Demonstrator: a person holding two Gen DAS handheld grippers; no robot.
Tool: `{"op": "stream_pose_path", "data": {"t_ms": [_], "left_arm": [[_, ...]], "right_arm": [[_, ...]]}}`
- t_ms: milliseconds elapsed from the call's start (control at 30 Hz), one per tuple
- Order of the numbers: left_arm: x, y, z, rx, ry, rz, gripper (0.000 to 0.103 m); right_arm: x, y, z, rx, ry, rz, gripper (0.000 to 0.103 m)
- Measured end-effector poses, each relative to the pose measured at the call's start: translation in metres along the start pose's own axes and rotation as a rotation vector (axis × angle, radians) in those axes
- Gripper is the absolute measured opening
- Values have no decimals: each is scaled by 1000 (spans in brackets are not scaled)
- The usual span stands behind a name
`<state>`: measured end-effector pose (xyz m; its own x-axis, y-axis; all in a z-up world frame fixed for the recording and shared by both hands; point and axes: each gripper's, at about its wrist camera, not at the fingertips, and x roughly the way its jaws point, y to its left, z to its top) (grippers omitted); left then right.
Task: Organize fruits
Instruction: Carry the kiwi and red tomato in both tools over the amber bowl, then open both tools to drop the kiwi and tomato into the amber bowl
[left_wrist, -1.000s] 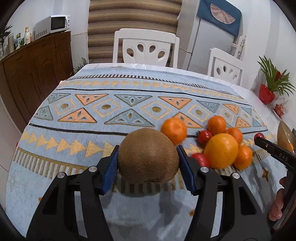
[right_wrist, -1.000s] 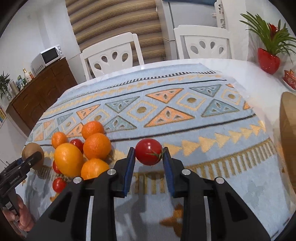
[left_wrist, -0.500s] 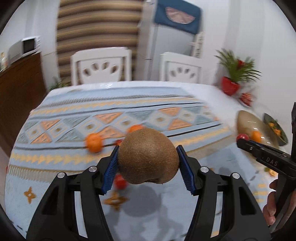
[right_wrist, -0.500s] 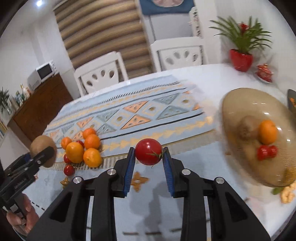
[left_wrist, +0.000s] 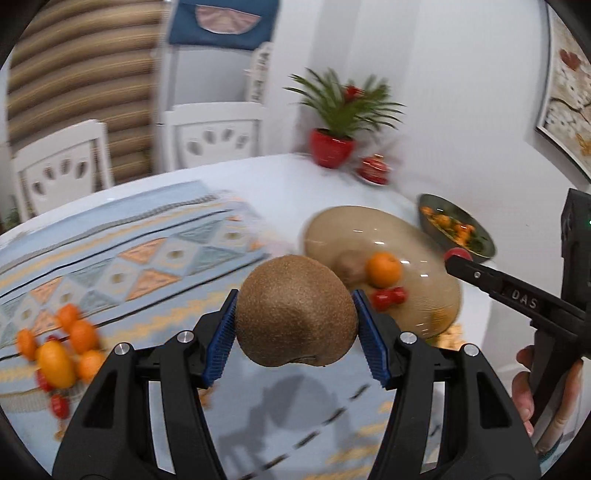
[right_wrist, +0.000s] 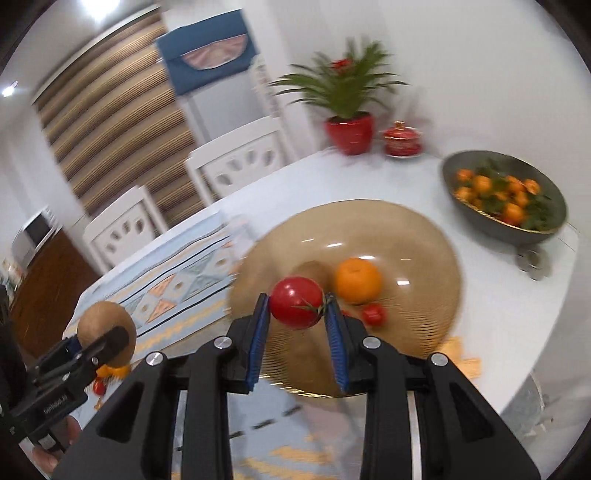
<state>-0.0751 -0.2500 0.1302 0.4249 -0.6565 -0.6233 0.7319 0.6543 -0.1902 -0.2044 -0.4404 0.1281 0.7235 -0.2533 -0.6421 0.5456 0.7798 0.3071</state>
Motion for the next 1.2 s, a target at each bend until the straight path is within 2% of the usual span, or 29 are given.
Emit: {"op": "stream_pose_path", "data": {"t_ms": [67,267,533,767,933,1033,1067,1133,1200], "left_arm": [[17,-17,5,10,24,-44,60],[54,-49,8,39,77,-96,60],[87,-65,1,68,136,-106,61],[117,-72,-3,60,180,-112,61],[127,-79,-8,75,201,-111,61],[130,-80,-10,76,210,-112,60],[128,-79,-9,74,198,-116,64],[121,-78,-6,70,186,-134,72],[113,-75,-3,78,168,-135,72]], "right_arm": [[0,-13,3,22,4,-14,30],[14,-31,-2,37,47,-48,30],[44,-47,-13,62,134,-81,30],[56,-54,-20,67,169,-107,30],[57,-54,-20,54,173,-117,31],[57,-55,-19,55,175,-122,37],[56,-56,-19,52,170,-125,43],[53,-56,-20,49,163,-132,43],[50,-58,-20,63,157,-120,43]]}}
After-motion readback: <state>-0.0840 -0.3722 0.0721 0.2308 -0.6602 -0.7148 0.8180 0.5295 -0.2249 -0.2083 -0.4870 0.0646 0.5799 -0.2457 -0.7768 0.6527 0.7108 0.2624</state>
